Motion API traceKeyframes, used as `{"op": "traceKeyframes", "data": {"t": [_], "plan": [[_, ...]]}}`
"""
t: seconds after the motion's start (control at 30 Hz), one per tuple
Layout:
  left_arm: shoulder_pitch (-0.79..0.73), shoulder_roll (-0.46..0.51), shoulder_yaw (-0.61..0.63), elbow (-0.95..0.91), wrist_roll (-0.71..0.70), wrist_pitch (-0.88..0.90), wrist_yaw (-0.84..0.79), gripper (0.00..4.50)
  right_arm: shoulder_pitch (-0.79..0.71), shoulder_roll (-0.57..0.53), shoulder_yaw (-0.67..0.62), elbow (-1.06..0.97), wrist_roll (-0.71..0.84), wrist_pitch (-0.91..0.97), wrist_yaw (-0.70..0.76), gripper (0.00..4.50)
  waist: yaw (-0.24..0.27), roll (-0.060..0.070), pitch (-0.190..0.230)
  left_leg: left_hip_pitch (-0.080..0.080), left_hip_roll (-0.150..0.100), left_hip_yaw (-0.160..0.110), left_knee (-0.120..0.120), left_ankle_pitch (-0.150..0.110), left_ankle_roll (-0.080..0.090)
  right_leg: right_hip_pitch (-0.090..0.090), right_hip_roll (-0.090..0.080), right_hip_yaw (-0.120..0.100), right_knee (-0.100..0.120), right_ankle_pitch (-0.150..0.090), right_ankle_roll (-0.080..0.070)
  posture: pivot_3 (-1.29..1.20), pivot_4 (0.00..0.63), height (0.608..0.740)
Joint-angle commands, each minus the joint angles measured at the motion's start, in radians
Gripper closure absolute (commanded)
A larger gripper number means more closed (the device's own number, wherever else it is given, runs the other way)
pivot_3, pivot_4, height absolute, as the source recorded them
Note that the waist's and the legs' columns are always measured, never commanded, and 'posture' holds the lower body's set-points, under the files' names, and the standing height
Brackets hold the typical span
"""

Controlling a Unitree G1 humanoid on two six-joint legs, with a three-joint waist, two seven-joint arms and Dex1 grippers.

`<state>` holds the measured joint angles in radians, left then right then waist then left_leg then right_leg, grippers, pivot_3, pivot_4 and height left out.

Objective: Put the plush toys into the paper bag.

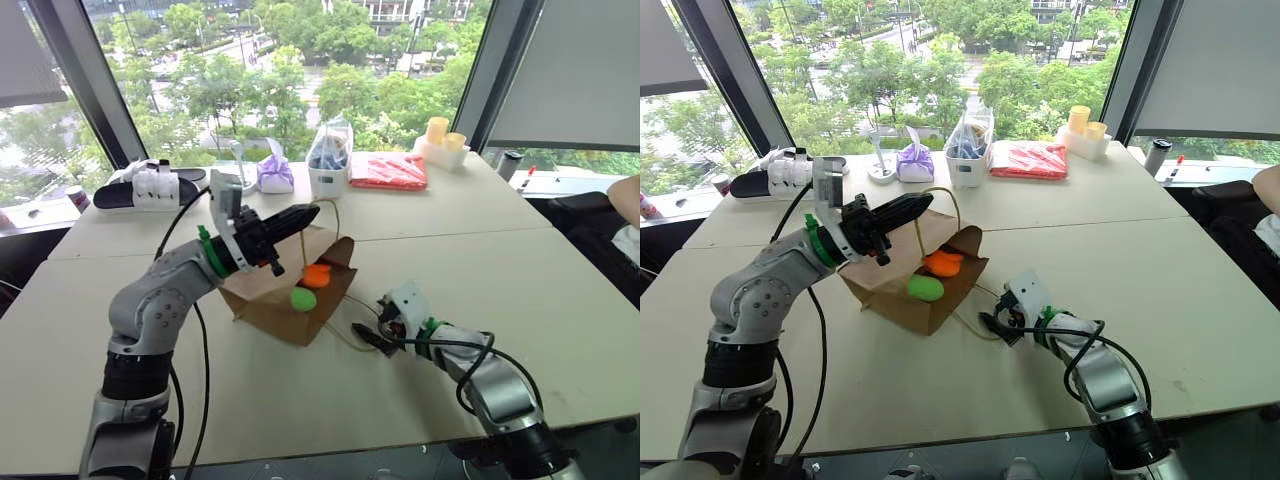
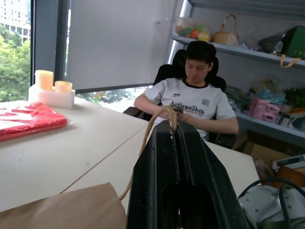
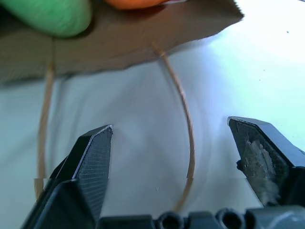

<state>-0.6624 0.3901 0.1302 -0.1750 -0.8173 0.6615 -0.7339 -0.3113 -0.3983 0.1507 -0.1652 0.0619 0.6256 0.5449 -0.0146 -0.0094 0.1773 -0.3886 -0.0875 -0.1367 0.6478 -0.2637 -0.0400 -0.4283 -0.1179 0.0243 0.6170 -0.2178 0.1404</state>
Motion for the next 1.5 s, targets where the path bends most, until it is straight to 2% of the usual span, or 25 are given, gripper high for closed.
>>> {"op": "traceKeyframes", "data": {"t": [0.03,0.17,0.2,0.33,0.5,0.63,0.8,1.0,1.2,1.23,1.33,1.5], "plan": [[-0.003,-0.001,0.007,-0.032,0.003,-0.025,0.003,4.50,-0.040,0.001,-0.002,0.057,-0.010,-0.034,-0.008,2.15,0.000,0.000,0.000,0.000,0.000,0.000,0.000,0.000,0.000,0.000,0.000,0.000,0.000,0.000,0.000,0.00,0.150,0.740],[-0.002,-0.003,0.013,-0.035,0.003,-0.029,0.011,4.50,-0.066,0.056,-0.046,0.107,0.054,-0.013,-0.015,4.22,0.002,0.000,0.000,0.000,0.000,0.000,0.000,0.000,0.000,0.000,0.000,0.000,0.000,0.000,0.000,0.00,0.150,0.740],[-0.002,-0.003,0.017,-0.034,0.003,-0.030,0.015,4.50,-0.071,0.058,-0.047,0.116,0.055,-0.011,-0.014,4.44,0.001,0.000,0.000,0.000,0.000,0.000,0.000,0.000,-0.001,0.000,0.000,0.000,0.000,0.000,0.000,0.00,0.150,0.740],[-0.014,0.002,0.029,-0.021,-0.001,-0.035,0.023,4.50,-0.108,0.046,-0.095,0.037,0.104,0.053,-0.007,4.44,0.001,0.000,0.000,0.000,0.000,0.000,0.000,0.001,-0.001,0.000,0.000,0.000,0.000,0.000,0.000,0.00,0.150,0.740],[-0.052,0.015,0.051,0.038,0.004,-0.039,0.034,4.50,-0.275,0.000,-0.286,-0.151,0.302,0.265,0.002,4.44,0.002,0.001,0.001,-0.001,0.000,-0.001,0.000,0.000,-0.001,-0.001,0.000,0.000,0.000,0.000,0.000,0.00,0.150,0.740],[-0.079,0.027,0.051,0.086,0.017,-0.047,0.022,4.50,-0.368,-0.031,-0.355,-0.194,0.412,0.395,0.005,4.44,0.001,0.000,0.000,-0.001,0.000,-0.002,-0.001,0.000,0.001,-0.001,0.000,-0.002,0.000,0.000,0.000,0.00,0.150,0.740],[-0.086,0.015,0.049,0.109,-0.011,0.015,0.051,4.50,-0.466,-0.015,-0.444,-0.199,0.565,0.553,-0.021,4.44,0.001,0.001,0.001,-0.002,0.000,-0.002,-0.001,0.000,0.001,-0.001,0.000,-0.001,-0.002,0.000,0.000,0.00,0.150,0.740],[-0.052,-0.031,0.027,0.122,0.022,0.015,0.092,4.50,-0.448,-0.026,-0.440,-0.150,0.566,0.552,-0.069,4.44,0.002,0.001,0.000,-0.002,0.000,-0.001,-0.001,-0.001,0.001,-0.001,-0.001,-0.001,-0.001,0.000,0.000,0.00,0.150,0.740],[-0.060,-0.035,0.007,0.222,0.119,-0.043,0.092,4.50,-0.433,-0.025,-0.430,-0.123,0.560,0.523,-0.105,4.44,-0.001,0.001,0.000,-0.002,0.000,-0.001,-0.001,0.000,0.001,-0.001,-0.001,-0.001,-0.001,0.000,0.000,0.00,0.150,0.740],[-0.061,-0.032,0.012,0.231,0.110,-0.033,0.080,4.24,-0.431,-0.025,-0.431,-0.123,0.566,0.519,-0.104,4.49,-0.001,0.001,0.000,-0.002,0.000,-0.001,-0.001,0.000,0.001,-0.002,-0.001,-0.001,-0.001,0.000,0.000,0.00,0.150,0.740],[-0.052,-0.012,0.023,0.217,0.080,0.005,0.041,3.12,-0.424,-0.017,-0.453,-0.134,0.598,0.520,-0.100,3.53,-0.001,0.001,0.000,-0.002,0.000,-0.001,-0.001,0.000,0.001,-0.002,-0.001,-0.001,-0.001,0.000,0.000,0.00,0.150,0.740],[-0.027,0.044,0.034,0.190,0.084,0.024,0.007,0.60,-0.427,-0.032,-0.471,-0.173,0.647,0.528,-0.105,0.94,-0.001,0.001,0.000,-0.002,0.000,-0.001,-0.001,0.000,0.001,-0.002,-0.001,-0.001,-0.001,0.000,0.000,0.00,0.150,0.740]]}}
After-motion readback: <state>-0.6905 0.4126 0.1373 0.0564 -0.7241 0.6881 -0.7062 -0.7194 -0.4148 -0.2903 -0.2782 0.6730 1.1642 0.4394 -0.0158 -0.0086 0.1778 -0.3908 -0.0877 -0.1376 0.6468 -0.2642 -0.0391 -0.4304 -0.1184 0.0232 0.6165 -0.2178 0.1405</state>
